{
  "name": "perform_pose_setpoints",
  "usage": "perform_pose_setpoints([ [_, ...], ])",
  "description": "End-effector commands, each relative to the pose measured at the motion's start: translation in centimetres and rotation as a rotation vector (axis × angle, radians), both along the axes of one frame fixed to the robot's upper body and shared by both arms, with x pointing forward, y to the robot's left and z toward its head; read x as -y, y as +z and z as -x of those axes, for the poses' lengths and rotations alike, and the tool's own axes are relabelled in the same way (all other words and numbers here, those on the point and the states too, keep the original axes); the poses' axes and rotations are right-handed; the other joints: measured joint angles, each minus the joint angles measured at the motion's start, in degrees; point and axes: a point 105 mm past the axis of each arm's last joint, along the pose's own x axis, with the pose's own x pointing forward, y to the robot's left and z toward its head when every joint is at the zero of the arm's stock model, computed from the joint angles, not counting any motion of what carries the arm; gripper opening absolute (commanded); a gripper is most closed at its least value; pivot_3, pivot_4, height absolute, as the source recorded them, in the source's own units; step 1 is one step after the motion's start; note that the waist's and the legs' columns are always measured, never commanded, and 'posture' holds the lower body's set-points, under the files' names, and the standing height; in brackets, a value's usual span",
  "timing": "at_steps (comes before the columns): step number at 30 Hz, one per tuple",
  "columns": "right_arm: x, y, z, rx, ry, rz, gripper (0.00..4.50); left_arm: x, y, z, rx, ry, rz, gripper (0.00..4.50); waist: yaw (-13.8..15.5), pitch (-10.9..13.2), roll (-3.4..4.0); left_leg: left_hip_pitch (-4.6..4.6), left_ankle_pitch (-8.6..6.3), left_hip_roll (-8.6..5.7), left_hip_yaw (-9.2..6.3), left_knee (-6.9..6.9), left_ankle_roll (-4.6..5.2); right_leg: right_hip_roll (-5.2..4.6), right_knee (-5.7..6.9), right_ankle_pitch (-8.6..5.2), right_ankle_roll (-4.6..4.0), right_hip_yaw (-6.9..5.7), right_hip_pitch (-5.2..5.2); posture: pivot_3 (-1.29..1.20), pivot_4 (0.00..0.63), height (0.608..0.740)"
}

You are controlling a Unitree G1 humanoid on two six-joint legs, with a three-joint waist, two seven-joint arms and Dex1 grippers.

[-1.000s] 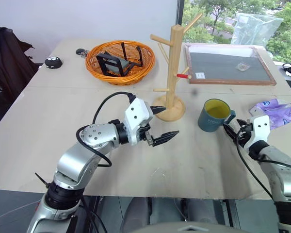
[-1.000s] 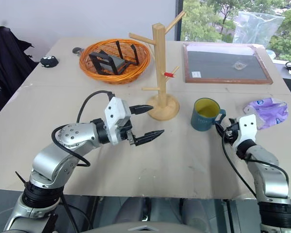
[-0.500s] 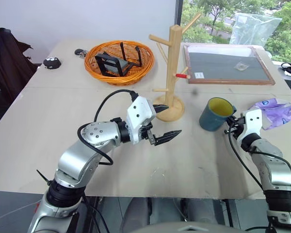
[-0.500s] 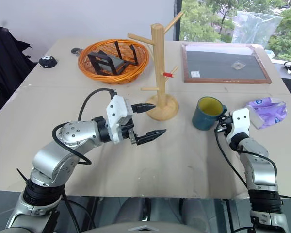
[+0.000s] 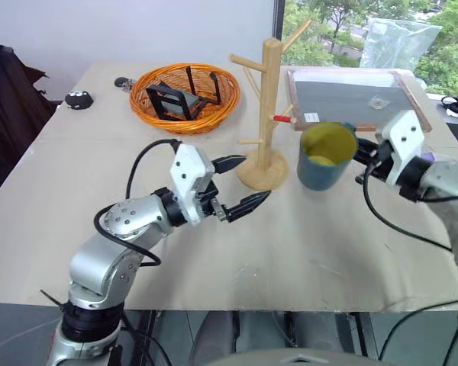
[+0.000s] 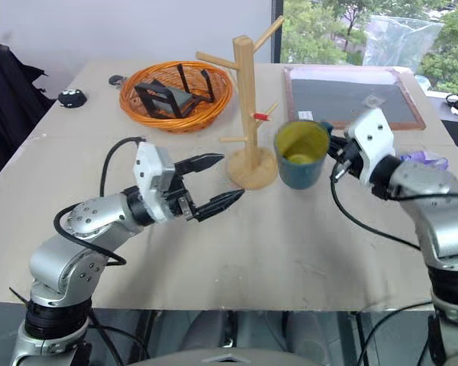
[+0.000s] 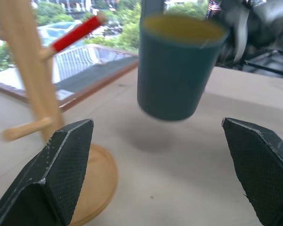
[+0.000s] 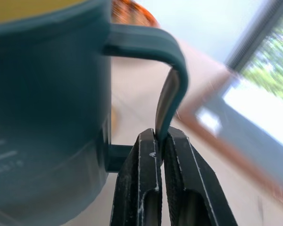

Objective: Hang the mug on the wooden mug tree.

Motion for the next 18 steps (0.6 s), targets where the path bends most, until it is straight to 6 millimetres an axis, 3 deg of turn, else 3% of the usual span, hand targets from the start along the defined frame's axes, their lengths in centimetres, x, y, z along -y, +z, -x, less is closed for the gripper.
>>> perform_pose_setpoints([
  [1, -1.7, 1.3, 1.4, -0.046, 0.066, 0.024, 0.06, -0.7, 1.8, 0.8, 0.073, -0.024, 0.047, 4.50, 0.2, 0.0, 0.00, -0.10, 0.00, 0.00, -0.04, 0.03, 0.00, -0.04, -0.01, 0.00, 0.00, -0.04, -0.03, 0.00, 0.150, 0.737],
  [4, -2.4, 2.1, 1.8, -0.078, 0.092, 0.074, 0.06, -1.6, 1.9, 1.1, 0.081, -0.016, 0.048, 4.50, 0.2, 0.0, 0.00, -0.27, 0.00, -0.03, -0.07, 0.14, 0.01, -0.22, -0.04, 0.01, 0.02, -0.09, -0.09, 0.00, 0.150, 0.737],
  [10, -2.6, 3.2, 0.7, -0.125, 0.020, 0.109, 0.06, -3.0, 2.9, 1.6, 0.112, 0.009, 0.118, 4.50, -0.2, 0.0, 0.00, -0.29, 0.00, -0.21, -0.20, 0.12, 0.01, -0.21, -0.02, 0.01, 0.01, -0.19, -0.12, 0.00, 0.150, 0.737],
  [18, -2.8, 3.2, -0.3, -0.178, -0.009, 0.130, 0.06, -4.3, 3.0, 3.0, 0.116, -0.017, 0.157, 4.50, -0.2, 0.0, 0.00, -0.56, 0.01, -0.22, -0.20, 0.13, 0.00, -0.23, 0.01, 0.01, 0.02, -0.20, -0.39, 0.00, 0.150, 0.737],
])
